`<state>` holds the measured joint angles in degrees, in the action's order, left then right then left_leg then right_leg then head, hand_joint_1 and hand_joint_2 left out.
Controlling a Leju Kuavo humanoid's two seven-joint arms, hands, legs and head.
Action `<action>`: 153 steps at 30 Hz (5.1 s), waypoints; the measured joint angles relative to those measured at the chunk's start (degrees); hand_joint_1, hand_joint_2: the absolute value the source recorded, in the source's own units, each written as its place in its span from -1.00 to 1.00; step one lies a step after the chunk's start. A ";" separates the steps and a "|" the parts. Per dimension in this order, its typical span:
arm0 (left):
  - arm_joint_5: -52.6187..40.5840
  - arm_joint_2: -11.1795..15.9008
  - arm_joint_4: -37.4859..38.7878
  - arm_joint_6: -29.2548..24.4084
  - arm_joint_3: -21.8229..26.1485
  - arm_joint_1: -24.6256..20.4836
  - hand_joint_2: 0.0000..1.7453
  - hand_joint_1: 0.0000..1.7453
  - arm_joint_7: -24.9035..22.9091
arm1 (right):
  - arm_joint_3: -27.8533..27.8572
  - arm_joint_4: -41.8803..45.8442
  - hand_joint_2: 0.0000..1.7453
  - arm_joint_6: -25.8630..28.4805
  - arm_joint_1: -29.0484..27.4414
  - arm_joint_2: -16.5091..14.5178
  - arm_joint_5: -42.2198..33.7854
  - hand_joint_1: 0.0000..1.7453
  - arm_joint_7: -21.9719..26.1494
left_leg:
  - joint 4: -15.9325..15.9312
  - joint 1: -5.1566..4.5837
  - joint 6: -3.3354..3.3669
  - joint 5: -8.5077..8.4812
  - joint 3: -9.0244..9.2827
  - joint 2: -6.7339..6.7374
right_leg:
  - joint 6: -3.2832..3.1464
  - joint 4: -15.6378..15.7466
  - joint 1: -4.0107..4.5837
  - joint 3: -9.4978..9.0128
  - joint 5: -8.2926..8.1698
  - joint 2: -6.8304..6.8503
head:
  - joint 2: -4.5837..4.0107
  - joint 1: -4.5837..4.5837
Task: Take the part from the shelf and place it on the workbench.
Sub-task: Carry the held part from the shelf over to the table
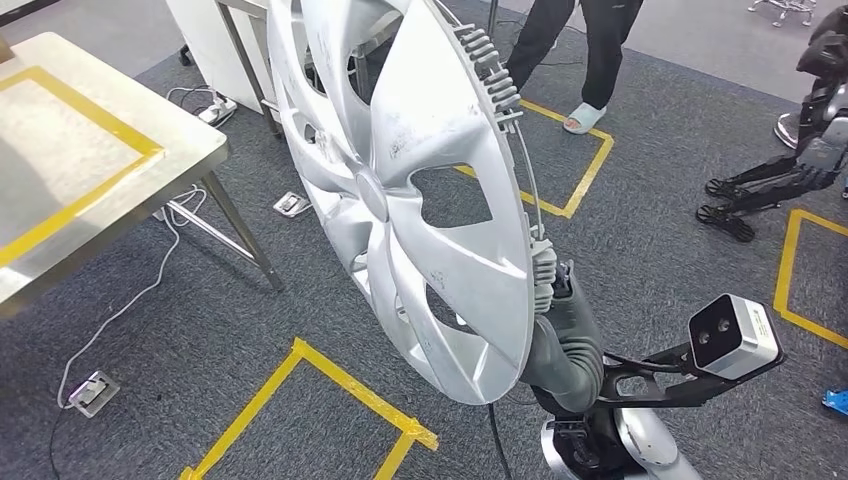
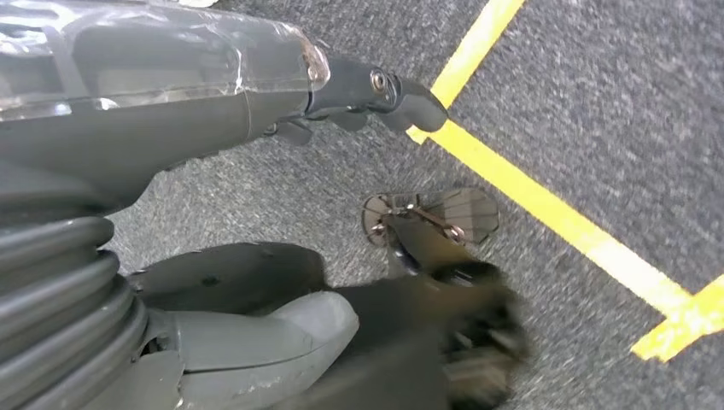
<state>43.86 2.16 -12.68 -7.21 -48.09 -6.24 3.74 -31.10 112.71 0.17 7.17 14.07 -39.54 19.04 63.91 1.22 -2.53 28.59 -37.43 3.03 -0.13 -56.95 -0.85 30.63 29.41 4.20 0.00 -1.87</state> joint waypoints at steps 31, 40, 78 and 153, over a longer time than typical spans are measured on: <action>-0.24 0.02 0.12 -0.20 -0.96 -0.08 1.00 -1.00 -0.04 | 0.50 0.17 1.00 -0.02 0.04 0.45 -1.33 1.00 0.22 | -1.36 0.00 0.05 -0.58 0.89 0.67 | 0.27 -0.24 -0.03 -0.13 0.10 0.33 | 0.00 0.11; -0.17 -0.08 0.11 -0.25 -0.96 -0.30 1.00 -1.00 0.02 | 0.75 0.80 1.00 -0.05 0.55 0.75 -1.44 1.00 0.18 | -4.62 -0.70 4.03 -1.44 2.06 -2.33 | 2.15 -11.24 -0.17 3.89 7.23 -3.16 | 0.00 -1.38; 0.73 0.44 0.09 -0.33 -1.01 0.01 1.00 -1.00 -1.67 | 1.57 2.85 1.00 0.43 0.98 1.26 -1.90 1.00 -0.02 | -4.61 -0.29 2.51 -0.28 2.97 -1.97 | 1.45 0.72 -0.31 -0.67 -0.27 -0.91 | 0.00 -1.87; 0.48 -1.94 0.09 2.03 -3.42 0.00 1.00 -1.00 -7.02 | -1.21 4.26 1.00 9.79 -3.69 2.27 2.60 1.00 -4.80 | -4.48 -0.40 2.76 -0.05 3.38 -2.49 | 2.77 0.78 -0.42 -1.03 0.00 -0.74 | 0.00 -1.38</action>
<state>44.34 0.23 -12.59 -5.18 -51.50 -6.24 -3.28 -32.31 116.97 9.97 3.48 16.34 -36.94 14.24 59.43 0.82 0.22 28.54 -34.05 0.54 2.64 -56.17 -1.27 29.61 29.40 3.46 0.00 -3.25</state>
